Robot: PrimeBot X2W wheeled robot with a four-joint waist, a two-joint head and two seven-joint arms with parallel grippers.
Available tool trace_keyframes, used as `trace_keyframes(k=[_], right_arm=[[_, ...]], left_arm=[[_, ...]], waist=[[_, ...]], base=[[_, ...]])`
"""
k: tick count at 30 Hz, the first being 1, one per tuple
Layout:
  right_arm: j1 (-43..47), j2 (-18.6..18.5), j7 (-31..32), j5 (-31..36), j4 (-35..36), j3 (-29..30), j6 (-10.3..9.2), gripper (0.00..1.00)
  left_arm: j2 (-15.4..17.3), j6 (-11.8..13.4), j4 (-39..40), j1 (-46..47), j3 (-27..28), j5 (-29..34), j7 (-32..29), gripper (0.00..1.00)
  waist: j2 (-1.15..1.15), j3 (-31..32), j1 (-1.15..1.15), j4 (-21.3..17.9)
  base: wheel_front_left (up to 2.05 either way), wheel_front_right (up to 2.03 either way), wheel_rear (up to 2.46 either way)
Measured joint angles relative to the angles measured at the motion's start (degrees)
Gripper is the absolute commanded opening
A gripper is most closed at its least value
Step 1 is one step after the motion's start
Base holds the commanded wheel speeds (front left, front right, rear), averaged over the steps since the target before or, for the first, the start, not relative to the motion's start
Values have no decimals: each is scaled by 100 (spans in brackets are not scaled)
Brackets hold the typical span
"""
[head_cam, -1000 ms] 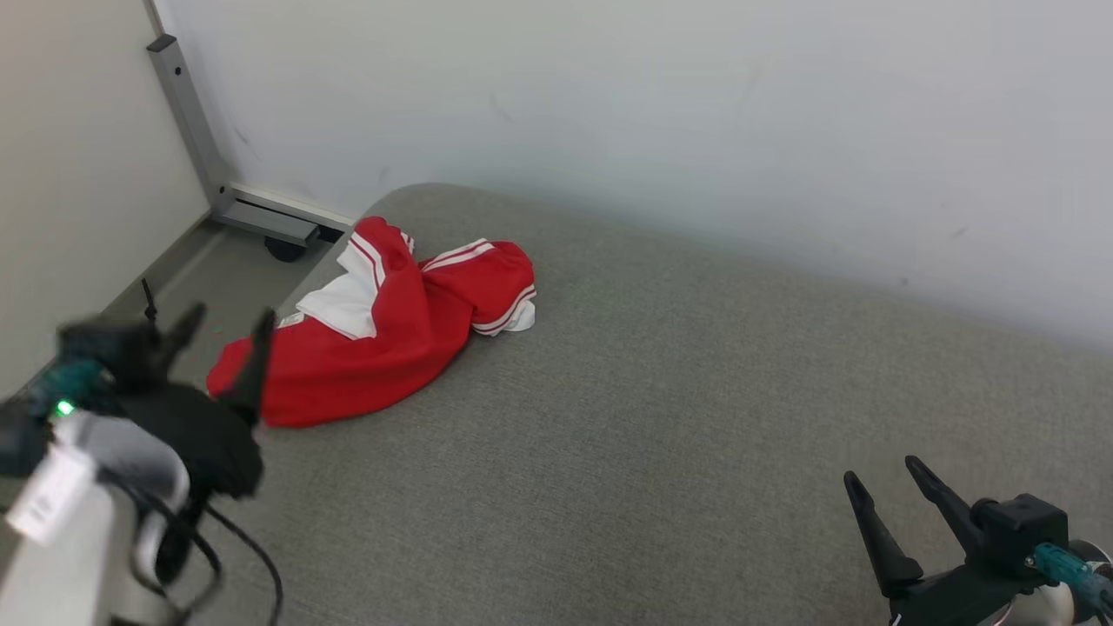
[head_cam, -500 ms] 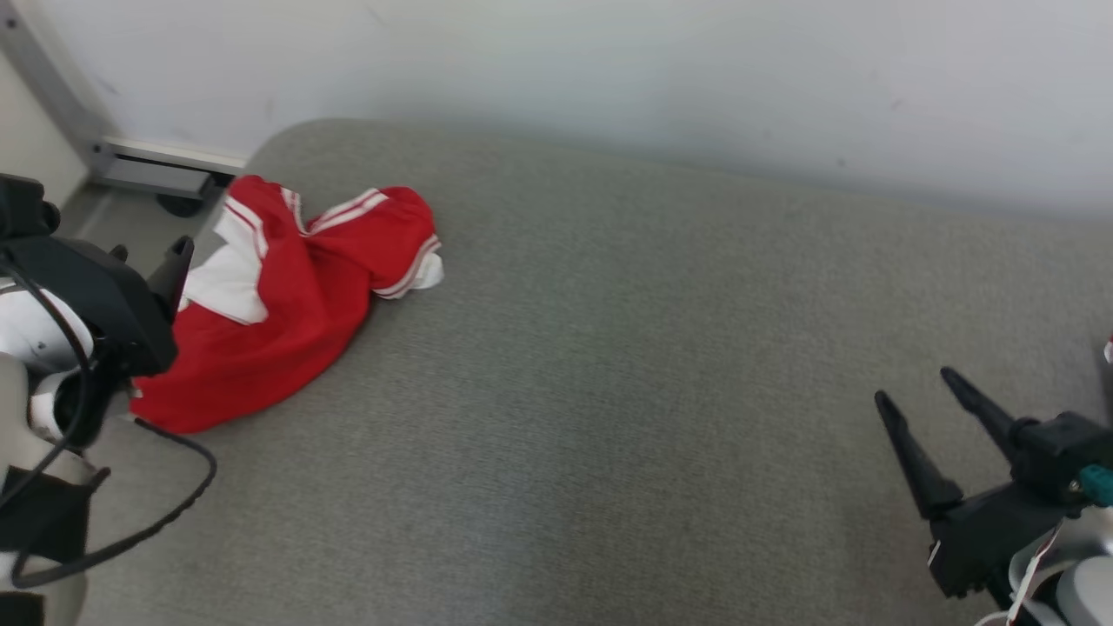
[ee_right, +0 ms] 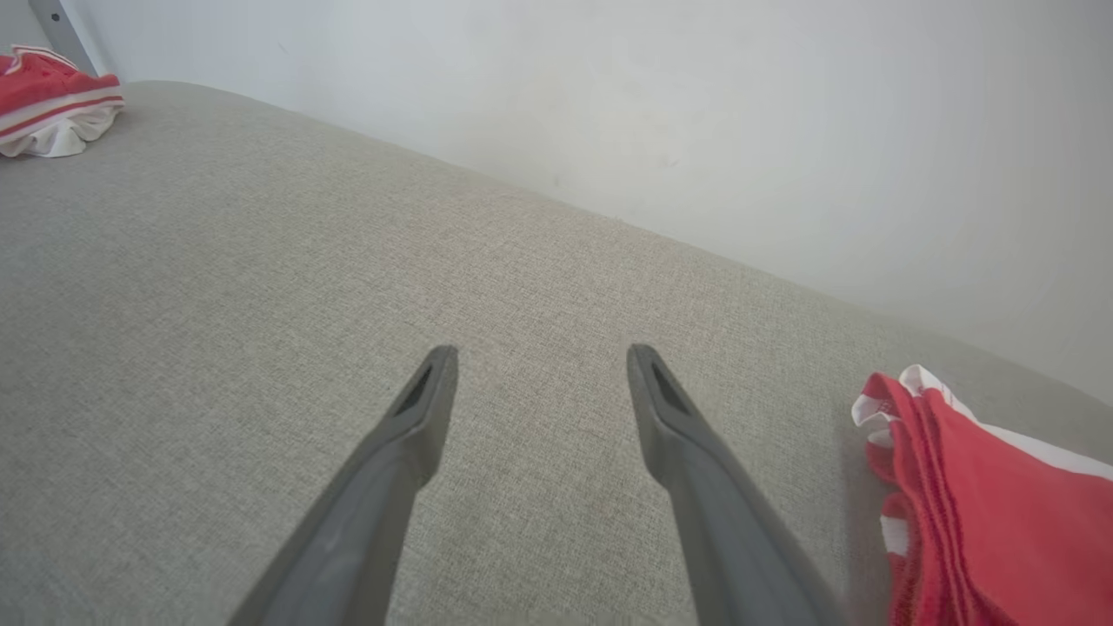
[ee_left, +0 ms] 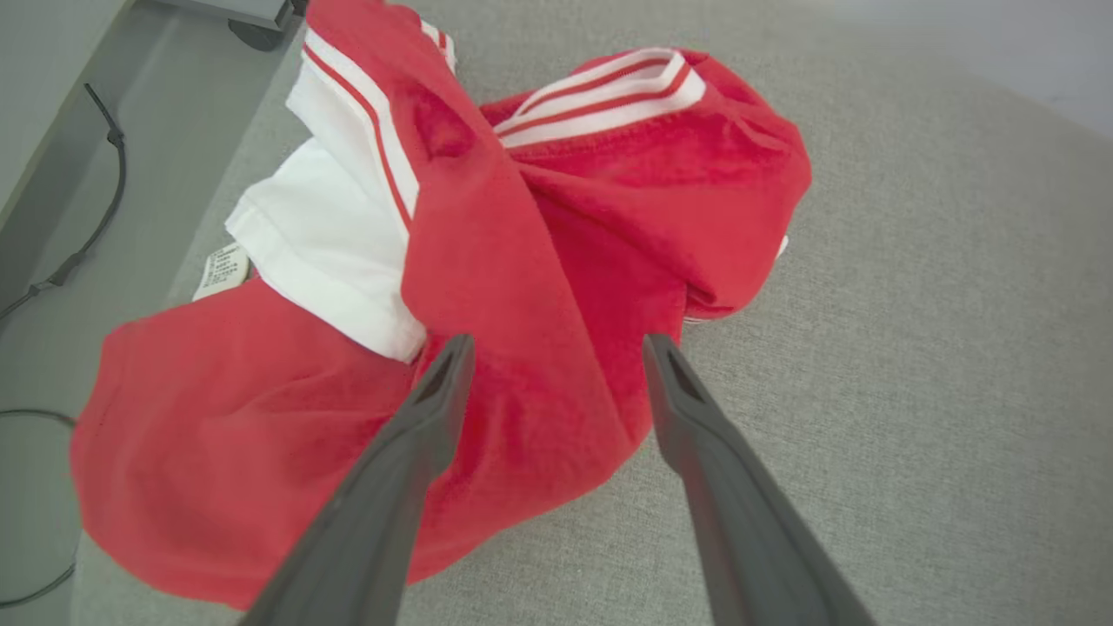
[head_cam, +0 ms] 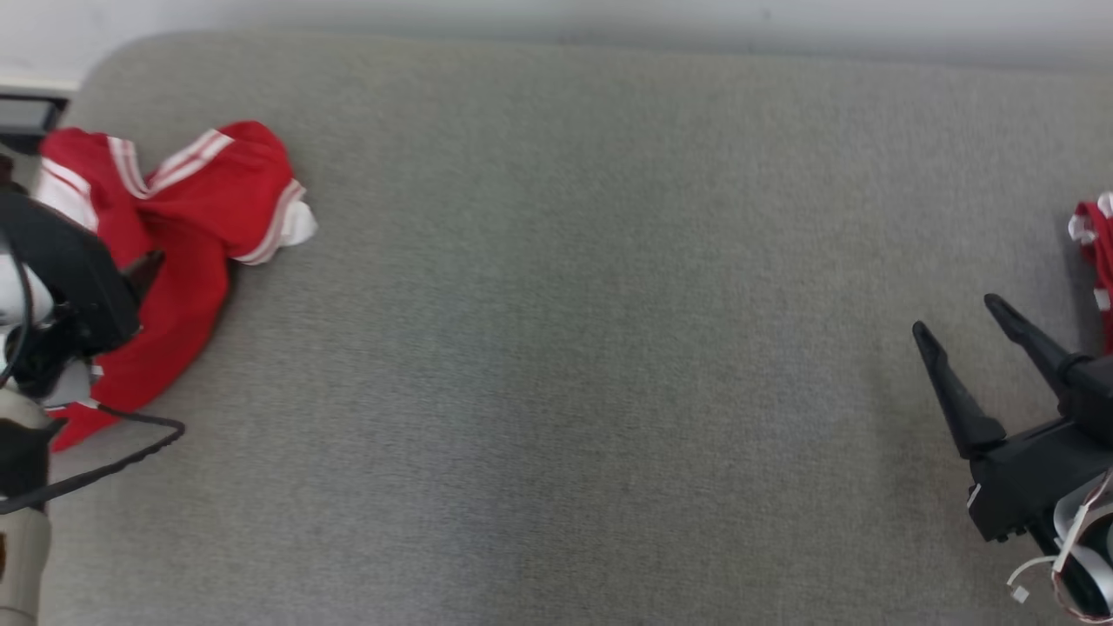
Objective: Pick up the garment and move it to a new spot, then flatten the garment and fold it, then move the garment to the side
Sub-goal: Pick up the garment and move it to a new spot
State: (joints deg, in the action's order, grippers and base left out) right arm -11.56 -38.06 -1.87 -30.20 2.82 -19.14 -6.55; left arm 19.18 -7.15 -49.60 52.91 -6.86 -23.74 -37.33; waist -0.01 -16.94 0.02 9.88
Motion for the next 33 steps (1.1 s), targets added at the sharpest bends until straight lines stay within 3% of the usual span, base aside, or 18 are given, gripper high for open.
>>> trace_keyframes(k=[10, 11, 12, 24, 33], right_arm=[[-170, -143, 90, 0, 98, 127, 0, 100], [-175, -149, 94, 0, 96, 130, -1, 100], [-176, -149, 97, 0, 98, 129, -1, 100], [-314, 51, 134, -1, -78, 34, -1, 100], [-425, 411, -19, -56, -500, -96, 2, 100]], left_arm=[[-81, 0, -680, 69, -323, 135, -335, 100], [-79, 0, -710, 113, -334, 147, -348, 87], [-71, 0, -726, 178, -342, 147, -348, 0], [-115, 0, -672, 556, -868, 168, 77, 0], [-722, 0, 191, 823, -1786, -420, 873, 0]], waist=[[0, -513, 0, -181], [0, -545, 0, -184], [0, -568, -1, -183], [1, -408, -2, -71], [1, 3, -2, -131]], base=[[0, 0, 0], [0, 0, 0], [0, 0, 0], [0, 0, 0], [0, 0, 0]])
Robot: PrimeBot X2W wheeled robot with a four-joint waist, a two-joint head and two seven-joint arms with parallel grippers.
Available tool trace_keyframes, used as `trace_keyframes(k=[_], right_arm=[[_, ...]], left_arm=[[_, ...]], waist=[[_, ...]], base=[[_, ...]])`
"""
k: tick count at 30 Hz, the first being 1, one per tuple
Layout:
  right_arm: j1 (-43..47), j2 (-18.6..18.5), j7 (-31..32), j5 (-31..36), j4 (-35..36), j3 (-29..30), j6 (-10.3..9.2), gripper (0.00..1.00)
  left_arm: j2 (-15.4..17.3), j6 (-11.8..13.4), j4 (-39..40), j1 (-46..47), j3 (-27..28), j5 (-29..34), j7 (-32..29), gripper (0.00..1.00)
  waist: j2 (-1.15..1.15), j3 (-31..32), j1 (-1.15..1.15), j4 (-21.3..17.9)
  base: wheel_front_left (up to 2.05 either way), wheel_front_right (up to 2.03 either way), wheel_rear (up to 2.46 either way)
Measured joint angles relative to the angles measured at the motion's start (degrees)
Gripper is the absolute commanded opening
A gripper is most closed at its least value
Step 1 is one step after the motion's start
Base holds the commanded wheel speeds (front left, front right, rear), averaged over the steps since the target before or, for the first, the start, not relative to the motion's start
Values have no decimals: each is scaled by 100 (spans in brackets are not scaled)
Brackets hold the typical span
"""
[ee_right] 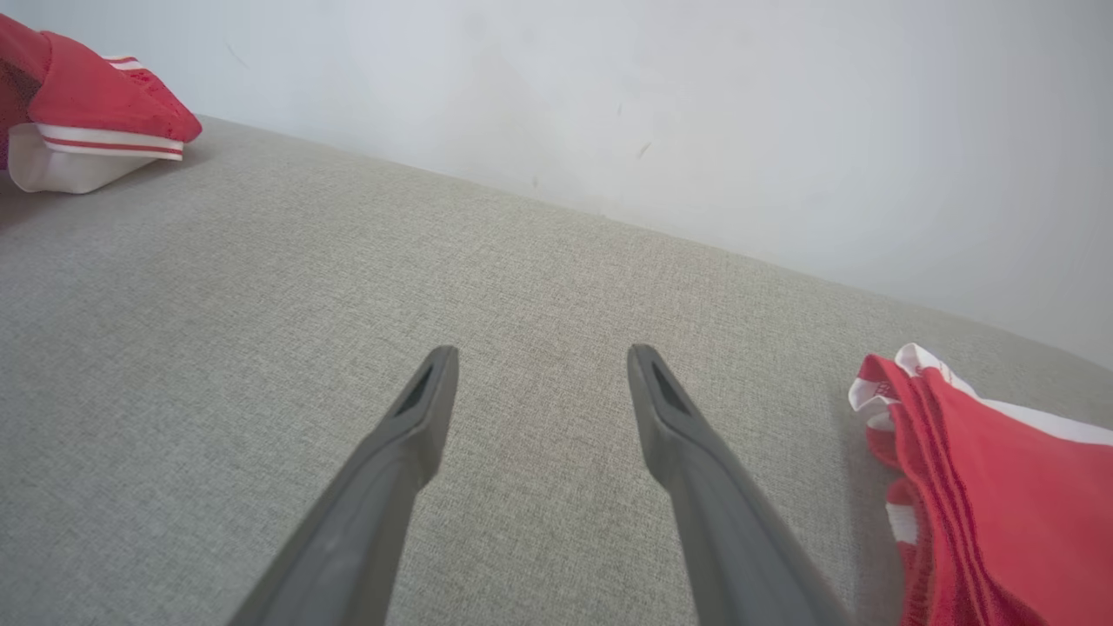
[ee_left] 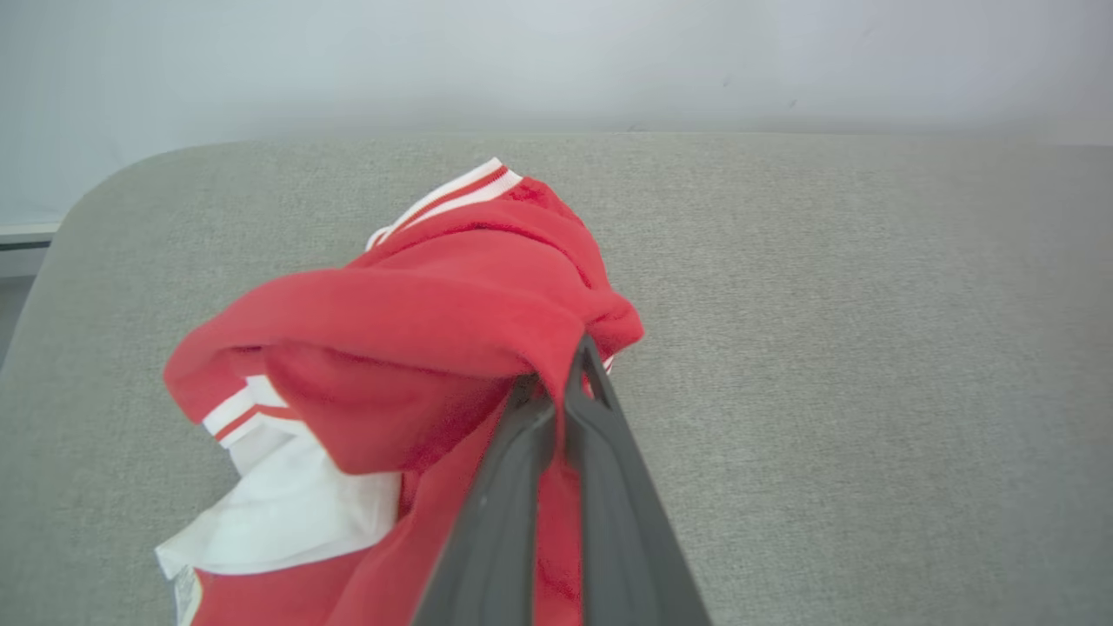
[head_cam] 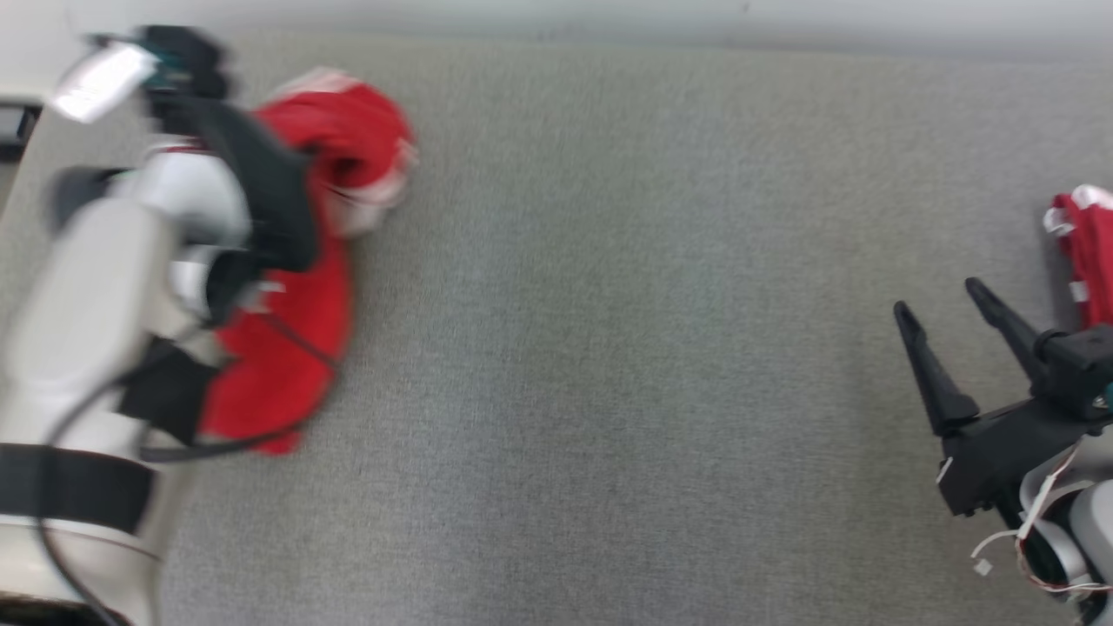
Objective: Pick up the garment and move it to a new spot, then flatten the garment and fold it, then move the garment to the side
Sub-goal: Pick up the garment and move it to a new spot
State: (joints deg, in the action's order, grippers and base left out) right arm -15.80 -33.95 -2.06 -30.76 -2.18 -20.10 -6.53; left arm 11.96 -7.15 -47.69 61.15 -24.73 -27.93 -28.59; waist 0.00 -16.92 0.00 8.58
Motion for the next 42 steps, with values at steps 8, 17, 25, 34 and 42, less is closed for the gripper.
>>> trace_keyframes(k=[8, 17, 25, 34, 42], right_arm=[[22, 245, -152, -94, -235, -82, 47, 100], [390, 245, -307, -169, -421, 8, 47, 100], [409, 291, -403, -201, -461, 34, 46, 100], [455, 343, -453, -210, -517, 19, 45, 100], [488, 374, -509, -298, -664, 19, 46, 100]], left_arm=[[-536, -1, 977, -904, -1319, -606, 609, 0], [-923, -1, 1575, -1744, -2568, -906, 1060, 0], [-958, -1, 1838, -2268, -3393, -1132, 1308, 0], [-935, -1, 1696, -2680, -3896, -1357, 1485, 18], [-928, 85, 1927, -2598, -3854, -1584, 1975, 100]], waist=[[0, 389, 0, -233], [0, 720, -1, -553], [1, 888, -1, -674], [1, 954, -1, -707], [1, 1105, 0, -631]], base=[[0, 0, 0], [0, 0, 0], [0, 0, 0], [0, 0, 0], [0, 0, 0]])
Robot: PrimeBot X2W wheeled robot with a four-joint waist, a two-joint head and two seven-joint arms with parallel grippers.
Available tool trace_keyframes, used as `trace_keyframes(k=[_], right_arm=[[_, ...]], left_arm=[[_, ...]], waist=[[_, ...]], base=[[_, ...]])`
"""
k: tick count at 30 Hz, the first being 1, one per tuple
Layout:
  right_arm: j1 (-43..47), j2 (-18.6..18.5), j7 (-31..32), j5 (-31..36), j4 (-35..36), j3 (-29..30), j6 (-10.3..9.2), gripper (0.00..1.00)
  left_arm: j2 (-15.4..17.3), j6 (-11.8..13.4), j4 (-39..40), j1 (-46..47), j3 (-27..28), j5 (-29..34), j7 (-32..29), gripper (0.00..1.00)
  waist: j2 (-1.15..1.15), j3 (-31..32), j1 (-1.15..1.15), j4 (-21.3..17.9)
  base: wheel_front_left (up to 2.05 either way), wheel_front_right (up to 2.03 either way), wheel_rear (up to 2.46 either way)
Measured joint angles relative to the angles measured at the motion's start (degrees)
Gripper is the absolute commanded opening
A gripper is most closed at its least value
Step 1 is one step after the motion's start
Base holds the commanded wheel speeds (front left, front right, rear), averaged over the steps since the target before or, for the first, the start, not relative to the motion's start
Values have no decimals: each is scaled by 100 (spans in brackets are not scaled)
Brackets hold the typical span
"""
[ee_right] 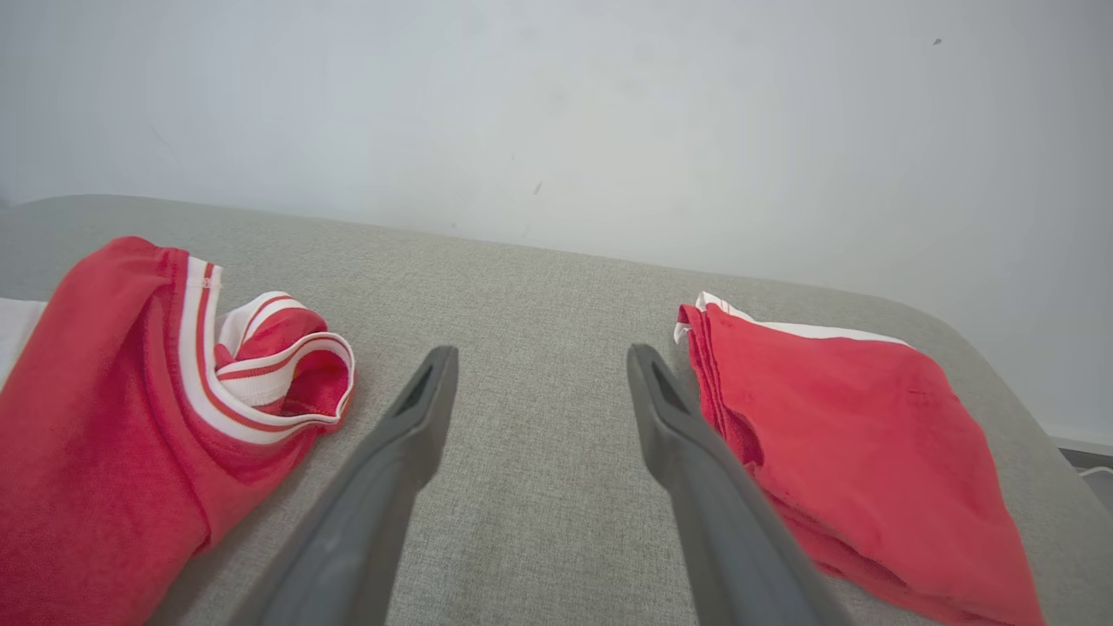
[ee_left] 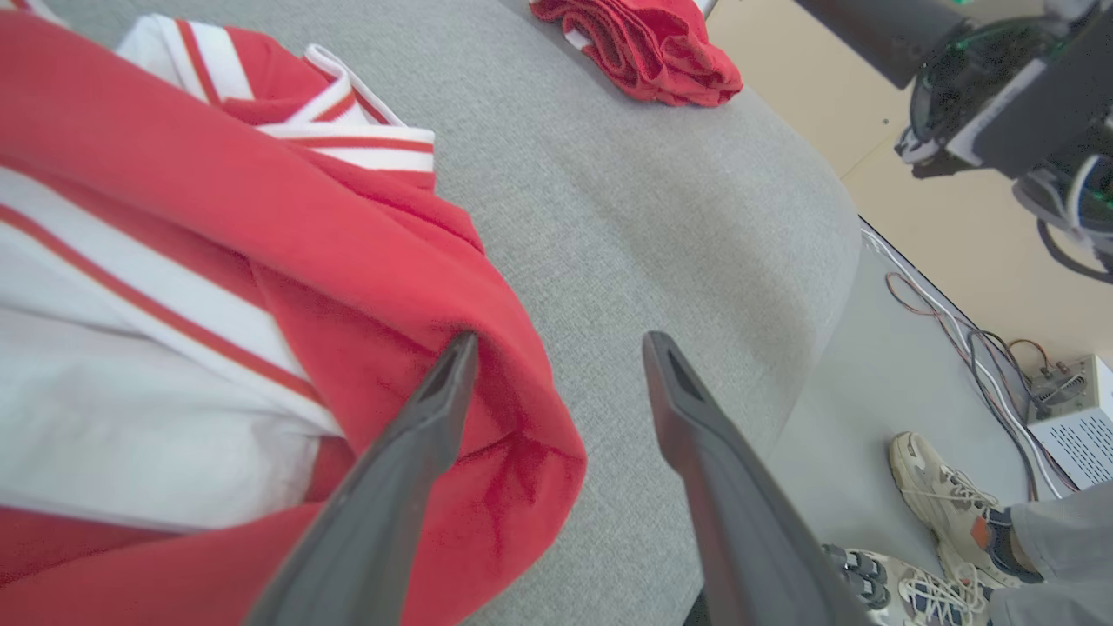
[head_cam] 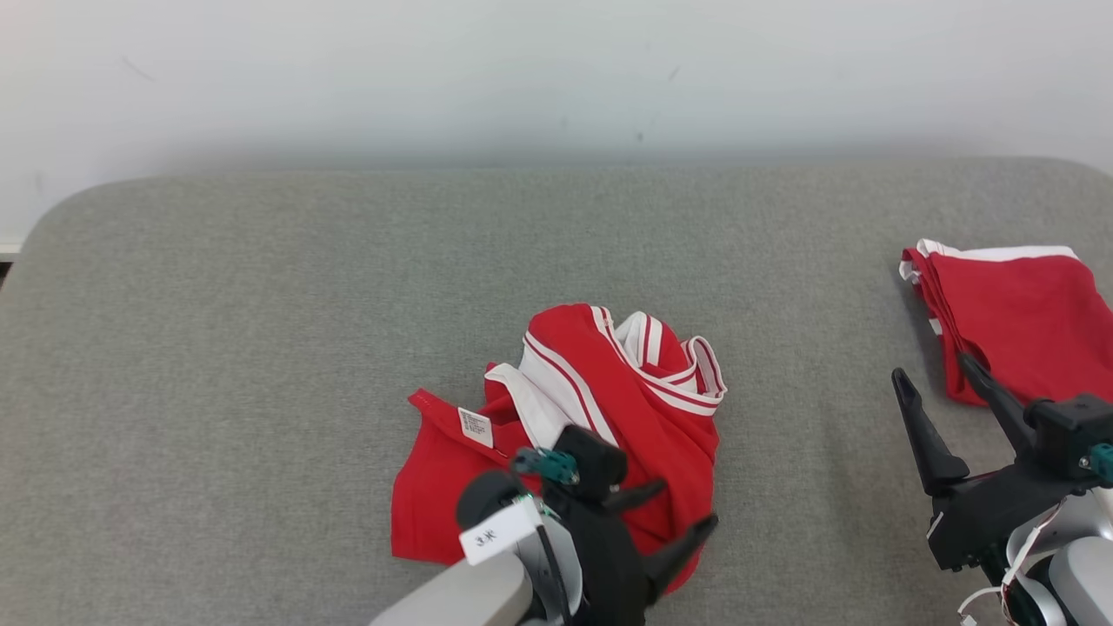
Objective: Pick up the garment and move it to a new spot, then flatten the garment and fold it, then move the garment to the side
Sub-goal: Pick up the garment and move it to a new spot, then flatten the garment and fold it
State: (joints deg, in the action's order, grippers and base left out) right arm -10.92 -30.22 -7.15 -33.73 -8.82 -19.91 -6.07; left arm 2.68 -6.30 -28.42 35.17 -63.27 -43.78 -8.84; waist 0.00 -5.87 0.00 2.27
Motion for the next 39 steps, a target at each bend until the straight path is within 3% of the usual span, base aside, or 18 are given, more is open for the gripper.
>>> trace_keyframes(k=[8, 12, 19, 27, 35, 39], right_arm=[[242, 96, -101, -46, -78, -30, 1, 100], [242, 174, -101, -45, -68, -162, 55, 100], [243, 331, -92, -45, -58, -385, 155, 100], [143, 470, 102, -37, -263, -652, 311, 100], [-225, 713, 390, -38, -467, -921, 493, 100], [-422, 759, 630, -54, -694, -993, 568, 100]], left_arm=[[52, 325, 11, 38, 477, 23, 493, 100], [414, 500, -62, -5, 590, 69, 636, 100], [686, 1173, 51, -343, 895, 380, 1321, 100], [1084, 1340, 250, -822, 1376, 611, 2137, 100], [1345, 1343, 553, -1461, 1907, 724, 2258, 100], [1324, 1343, 543, -1827, 2543, 898, 2302, 100]], waist=[[0, 265, 0, 209], [0, 386, 0, 305], [0, 514, 0, 470], [-1, 652, 0, 713], [0, 766, 0, 870], [-1, 791, 0, 973]], base=[[0, 0, 0], [0, 0, 0], [0, 0, 0], [0, 0, 0], [0, 0, 0], [0, 0, 0]])
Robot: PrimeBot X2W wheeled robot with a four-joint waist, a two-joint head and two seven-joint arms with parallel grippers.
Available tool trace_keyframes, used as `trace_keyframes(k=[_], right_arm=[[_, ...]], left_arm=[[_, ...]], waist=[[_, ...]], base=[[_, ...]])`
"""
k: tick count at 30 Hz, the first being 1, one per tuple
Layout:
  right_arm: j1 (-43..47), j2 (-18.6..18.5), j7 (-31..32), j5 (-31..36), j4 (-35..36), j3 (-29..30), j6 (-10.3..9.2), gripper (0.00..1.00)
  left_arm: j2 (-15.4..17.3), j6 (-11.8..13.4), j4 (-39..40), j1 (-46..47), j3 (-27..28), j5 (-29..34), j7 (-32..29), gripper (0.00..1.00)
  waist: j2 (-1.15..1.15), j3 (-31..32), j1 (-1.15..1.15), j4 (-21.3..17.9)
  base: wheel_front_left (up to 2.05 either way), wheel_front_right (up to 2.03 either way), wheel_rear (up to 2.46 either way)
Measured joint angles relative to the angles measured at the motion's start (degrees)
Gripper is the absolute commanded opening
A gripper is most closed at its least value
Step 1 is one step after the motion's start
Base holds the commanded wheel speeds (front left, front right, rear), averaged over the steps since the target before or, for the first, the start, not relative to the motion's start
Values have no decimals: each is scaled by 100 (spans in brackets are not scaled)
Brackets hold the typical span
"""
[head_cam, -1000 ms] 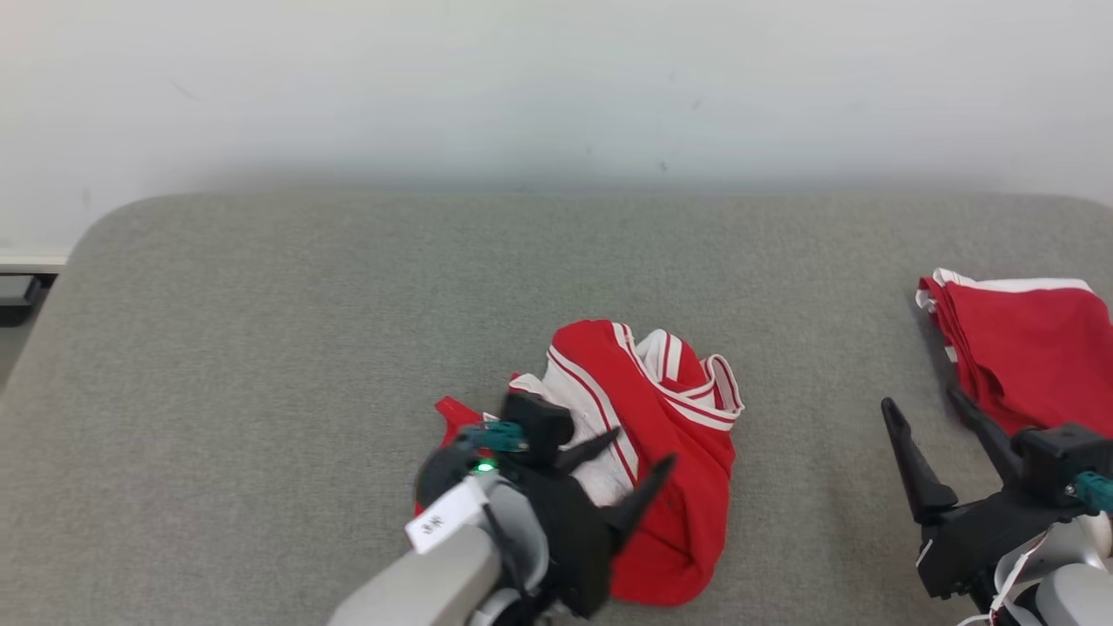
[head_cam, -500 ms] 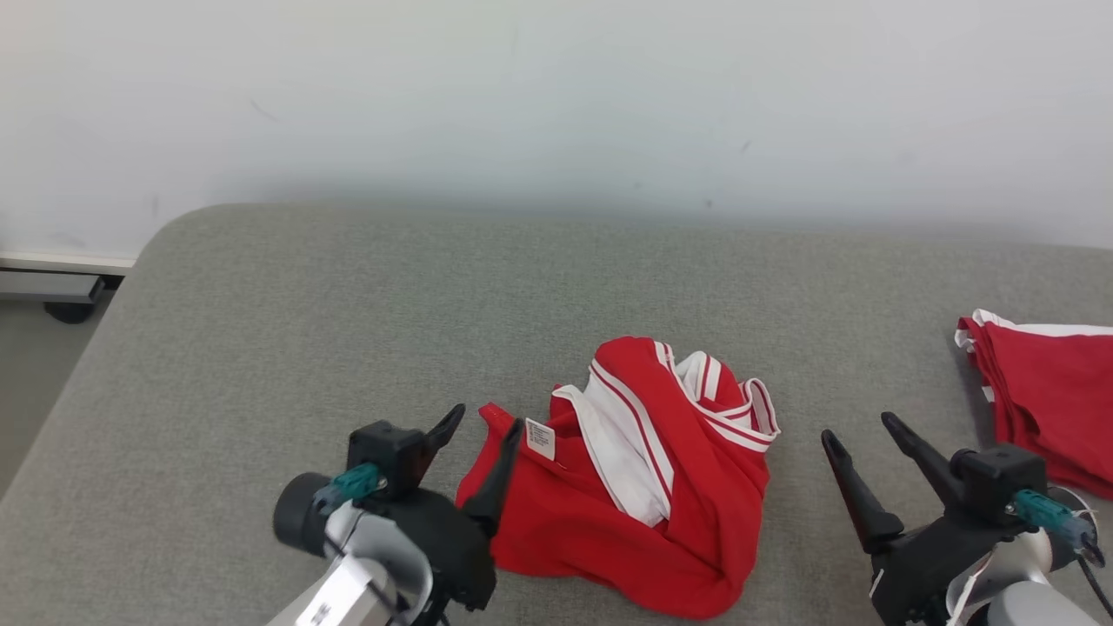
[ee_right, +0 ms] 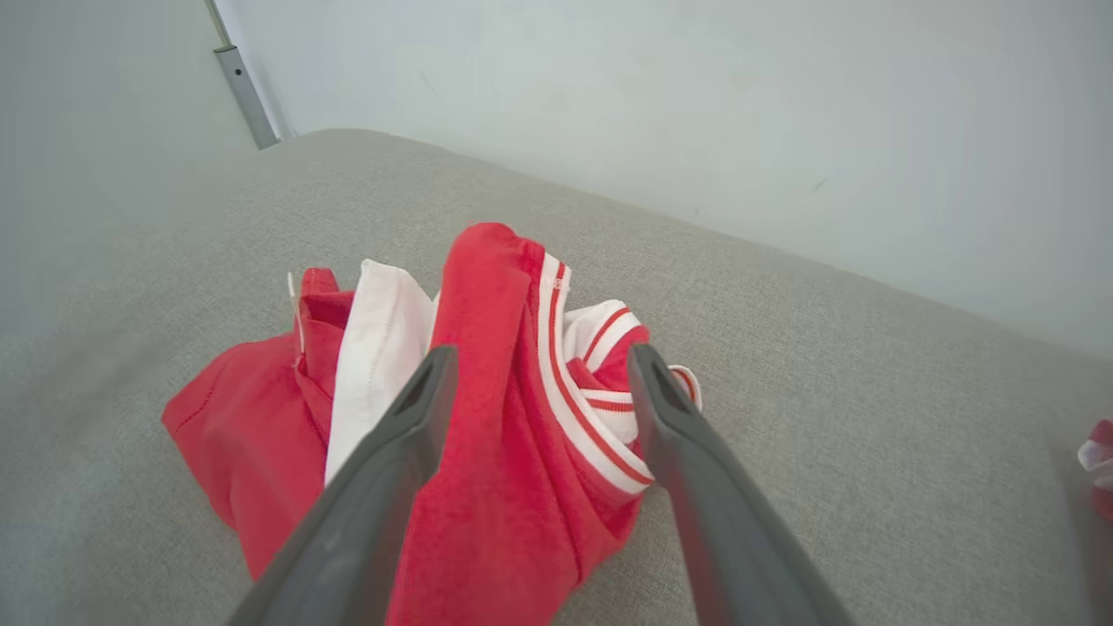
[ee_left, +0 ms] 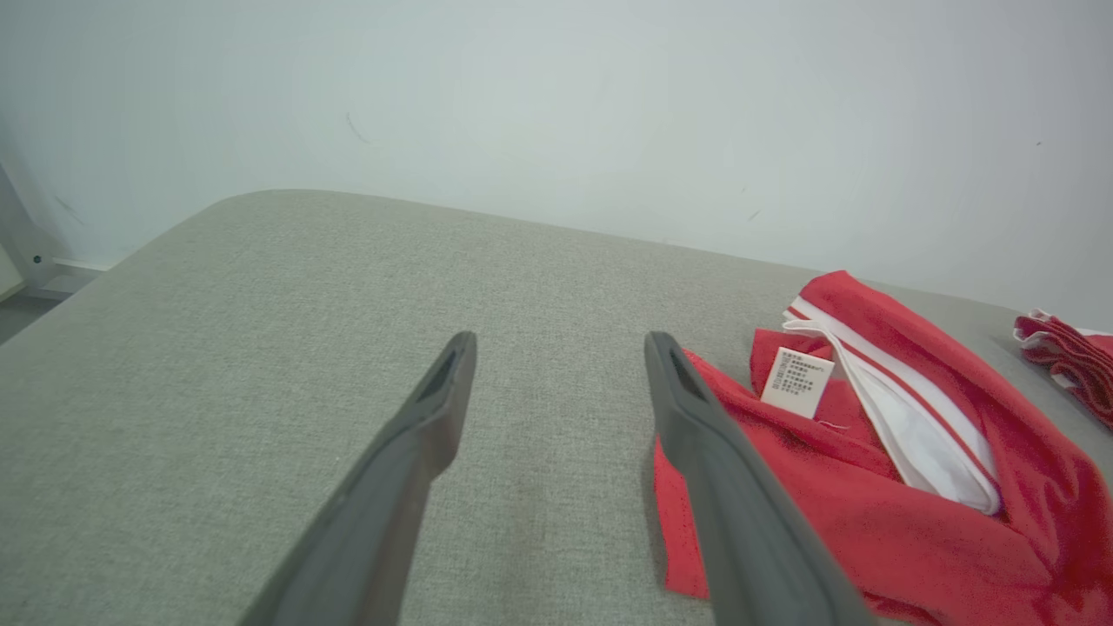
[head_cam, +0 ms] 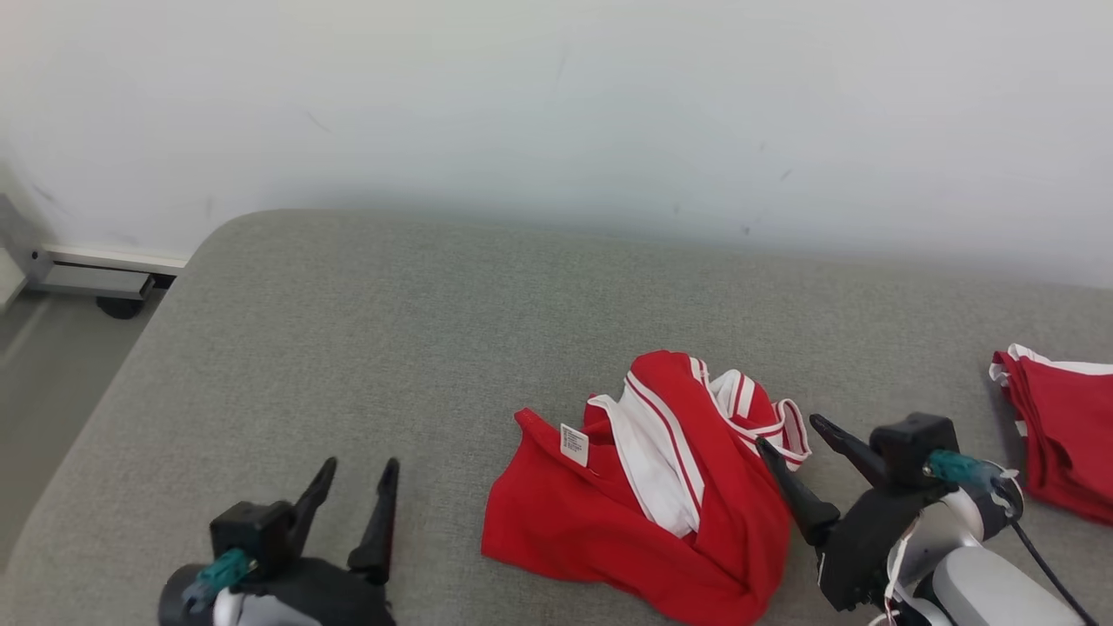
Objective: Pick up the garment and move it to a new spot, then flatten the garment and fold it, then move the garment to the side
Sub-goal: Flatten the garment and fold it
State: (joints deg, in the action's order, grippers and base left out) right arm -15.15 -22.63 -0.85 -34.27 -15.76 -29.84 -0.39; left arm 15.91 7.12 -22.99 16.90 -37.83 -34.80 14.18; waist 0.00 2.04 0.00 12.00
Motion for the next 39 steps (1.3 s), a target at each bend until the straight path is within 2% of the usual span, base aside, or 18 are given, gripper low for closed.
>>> trace_keyframes(k=[6, 10, 13, 16, 25, 39], right_arm=[[-431, 89, 381, 1, -299, -171, 138, 100], [-754, 134, 679, 83, -467, -417, 278, 100], [-1076, 324, 812, 92, -505, -533, 380, 100], [-1379, 492, 969, 104, -714, -604, 443, 100], [-1874, 669, 1391, 74, -1704, -725, 546, 100], [-2295, 936, 1555, 7, -2595, -890, 671, 100]], left_arm=[[-93, 0, 52, -482, 730, 354, 7, 100], [-185, 0, 225, -629, 976, 595, 8, 100], [-271, 0, 380, -677, 1132, 762, 16, 100], [-368, 0, 469, -732, 1223, 911, 16, 100], [-701, 0, 783, -732, 1294, 1261, 18, 100], [-902, 0, 933, -737, 1392, 1522, 18, 100]], waist=[[0, 25, 0, 166], [0, 17, 0, 280], [0, -15, 0, 356], [0, -49, 0, 431], [0, -170, 0, 756], [0, -367, 0, 1339]], base=[[0, 0, 0], [0, 0, 0], [0, 0, 0], [0, 0, 0], [0, 0, 0], [0, 0, 0]])
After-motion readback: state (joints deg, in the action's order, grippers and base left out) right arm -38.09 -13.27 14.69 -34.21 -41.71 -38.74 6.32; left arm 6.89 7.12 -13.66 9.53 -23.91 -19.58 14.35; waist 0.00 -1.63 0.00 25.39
